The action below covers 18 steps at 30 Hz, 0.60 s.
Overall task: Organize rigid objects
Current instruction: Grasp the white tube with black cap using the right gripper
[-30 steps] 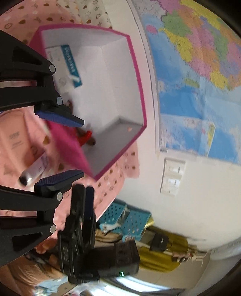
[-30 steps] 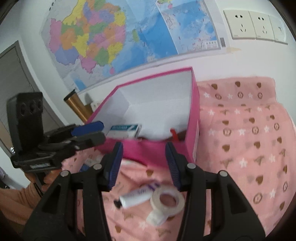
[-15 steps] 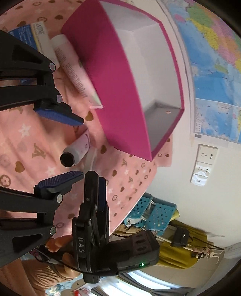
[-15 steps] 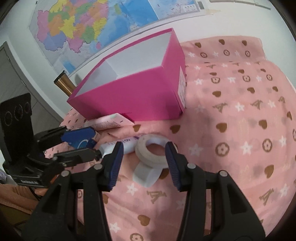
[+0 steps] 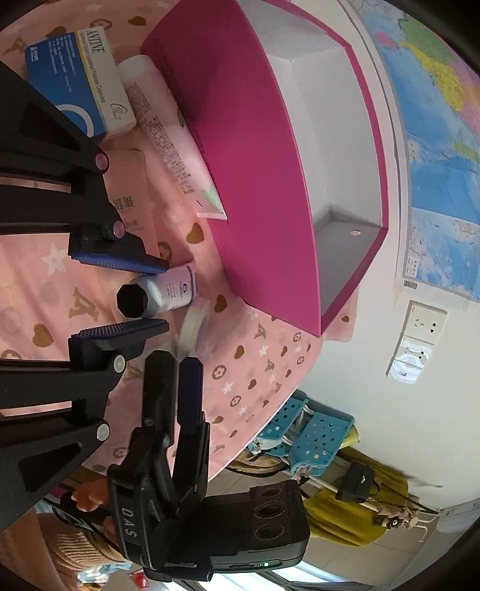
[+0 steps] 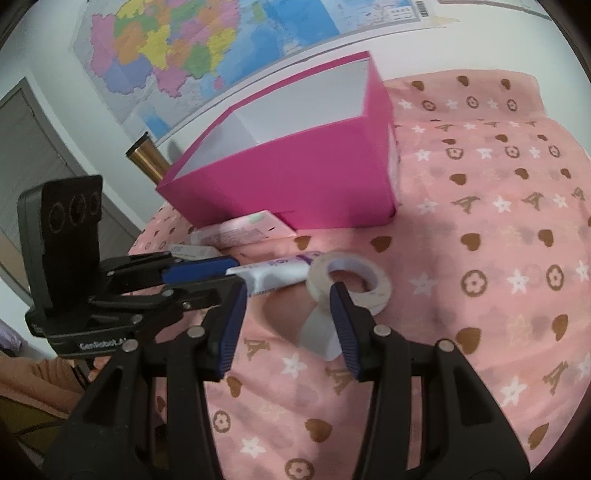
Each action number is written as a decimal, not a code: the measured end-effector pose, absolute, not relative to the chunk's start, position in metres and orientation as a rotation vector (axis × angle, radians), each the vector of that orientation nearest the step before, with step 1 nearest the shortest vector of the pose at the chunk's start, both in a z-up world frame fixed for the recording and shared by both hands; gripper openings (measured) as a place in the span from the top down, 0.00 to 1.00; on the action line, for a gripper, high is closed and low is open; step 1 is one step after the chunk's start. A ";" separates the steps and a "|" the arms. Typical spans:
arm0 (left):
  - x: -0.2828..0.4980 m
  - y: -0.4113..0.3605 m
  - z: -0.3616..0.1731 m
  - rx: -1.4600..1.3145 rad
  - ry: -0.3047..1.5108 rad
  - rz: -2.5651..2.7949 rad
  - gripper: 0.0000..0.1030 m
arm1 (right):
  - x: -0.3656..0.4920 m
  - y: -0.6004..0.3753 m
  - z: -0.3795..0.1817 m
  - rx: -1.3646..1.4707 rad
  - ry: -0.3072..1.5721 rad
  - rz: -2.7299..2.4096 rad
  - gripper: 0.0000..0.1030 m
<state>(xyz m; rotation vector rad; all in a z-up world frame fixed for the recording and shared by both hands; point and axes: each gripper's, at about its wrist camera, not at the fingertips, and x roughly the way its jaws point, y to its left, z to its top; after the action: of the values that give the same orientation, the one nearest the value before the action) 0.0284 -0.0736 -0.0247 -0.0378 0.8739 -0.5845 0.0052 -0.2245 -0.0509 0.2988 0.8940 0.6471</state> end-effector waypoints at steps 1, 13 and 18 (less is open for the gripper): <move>0.029 -0.073 -0.025 -0.043 0.879 -0.587 0.76 | 0.006 -0.222 -0.052 0.299 0.898 0.658 0.52; 0.013 -0.070 -0.045 -0.050 0.931 -0.611 0.81 | 0.012 -0.212 -0.062 0.356 0.926 0.700 0.52; 0.015 -0.066 -0.039 -0.046 0.890 -0.560 0.78 | 0.011 -0.207 -0.059 0.335 0.919 0.701 0.52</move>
<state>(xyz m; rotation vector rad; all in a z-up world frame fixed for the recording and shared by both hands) 0.0153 -0.0662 -0.0387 -0.0465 0.8897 -0.5596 0.0109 -0.2068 -0.0588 0.3351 0.9188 0.7014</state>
